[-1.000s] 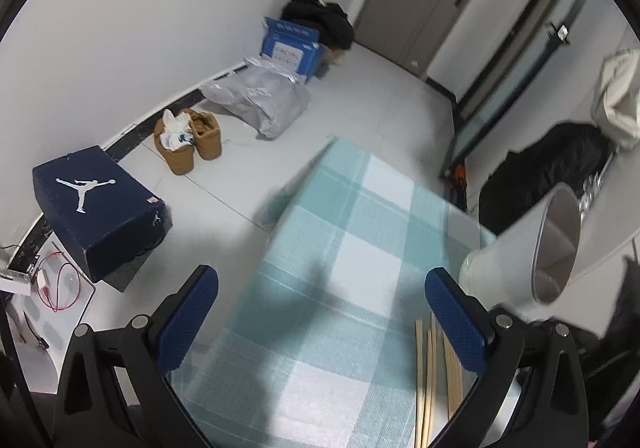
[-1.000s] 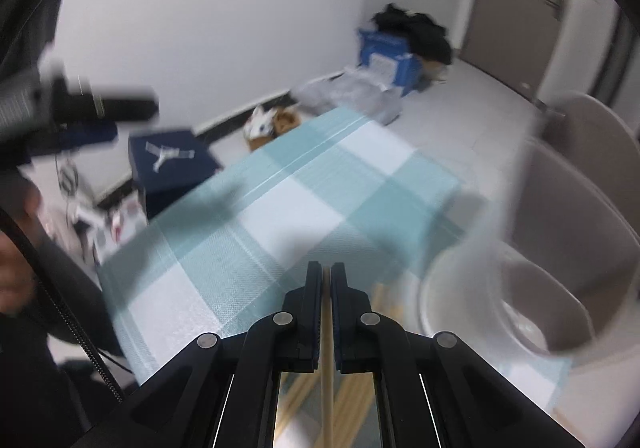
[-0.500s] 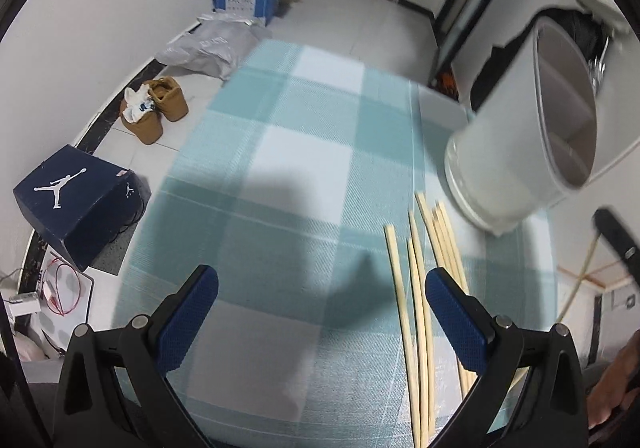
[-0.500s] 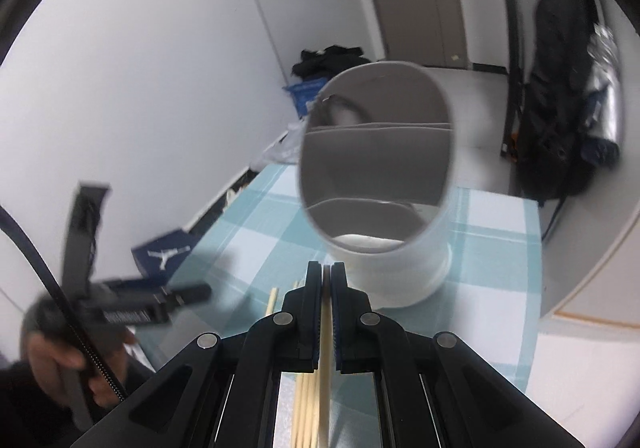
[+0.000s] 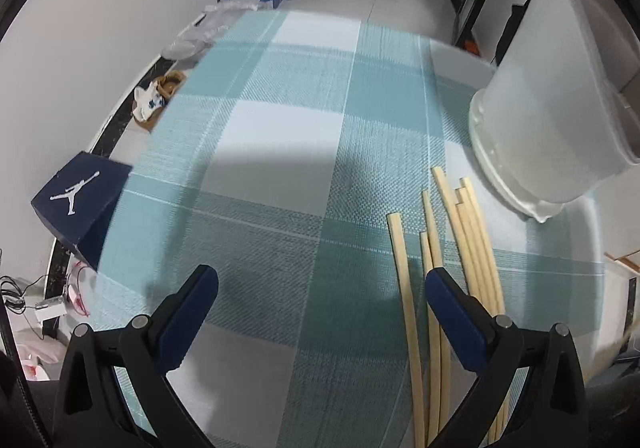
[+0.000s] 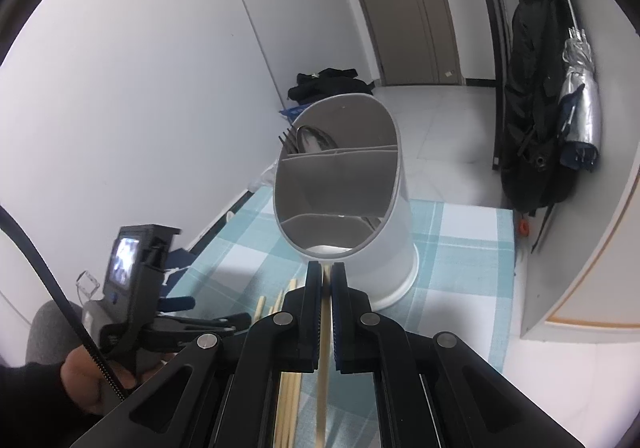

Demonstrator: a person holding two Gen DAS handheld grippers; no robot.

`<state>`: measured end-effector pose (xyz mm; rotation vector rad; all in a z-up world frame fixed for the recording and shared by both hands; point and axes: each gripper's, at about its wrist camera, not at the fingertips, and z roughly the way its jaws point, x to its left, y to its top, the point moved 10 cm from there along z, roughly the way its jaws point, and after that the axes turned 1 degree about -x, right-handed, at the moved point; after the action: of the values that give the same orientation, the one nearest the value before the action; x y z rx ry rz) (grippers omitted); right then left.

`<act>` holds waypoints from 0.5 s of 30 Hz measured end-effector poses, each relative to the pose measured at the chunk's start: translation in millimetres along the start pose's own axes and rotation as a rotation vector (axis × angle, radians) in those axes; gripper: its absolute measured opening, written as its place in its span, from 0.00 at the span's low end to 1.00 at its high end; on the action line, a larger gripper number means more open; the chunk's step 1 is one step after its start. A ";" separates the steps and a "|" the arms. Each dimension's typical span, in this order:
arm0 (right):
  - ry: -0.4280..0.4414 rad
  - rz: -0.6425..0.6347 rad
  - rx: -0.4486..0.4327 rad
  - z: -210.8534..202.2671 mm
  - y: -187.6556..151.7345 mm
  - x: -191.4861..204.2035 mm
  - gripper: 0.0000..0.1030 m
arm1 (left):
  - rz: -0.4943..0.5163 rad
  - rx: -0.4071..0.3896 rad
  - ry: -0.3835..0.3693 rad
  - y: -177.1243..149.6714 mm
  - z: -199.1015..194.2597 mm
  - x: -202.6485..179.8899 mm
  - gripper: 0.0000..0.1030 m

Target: Organize utensils

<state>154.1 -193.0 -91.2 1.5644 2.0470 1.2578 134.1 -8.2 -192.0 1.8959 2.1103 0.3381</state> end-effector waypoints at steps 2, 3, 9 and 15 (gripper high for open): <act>0.006 0.010 -0.003 -2.4 0.5 -3.1 0.04 | 0.007 0.017 0.016 -0.9 4.6 0.7 0.99; 0.005 0.010 -0.005 -3.5 1.0 -4.4 0.04 | 0.009 0.006 0.031 0.5 4.1 2.2 0.99; 0.023 0.008 -0.015 -7.8 4.5 -7.3 0.04 | 0.010 0.000 0.047 5.6 5.0 -0.4 0.92; 0.034 0.014 -0.019 -9.3 8.0 -9.6 0.04 | 0.055 -0.020 0.019 9.7 -3.9 -24.2 0.42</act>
<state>156.8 -205.6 -82.4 1.5623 2.0413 1.3140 144.0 -31.2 -183.6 1.9495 2.0621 0.3884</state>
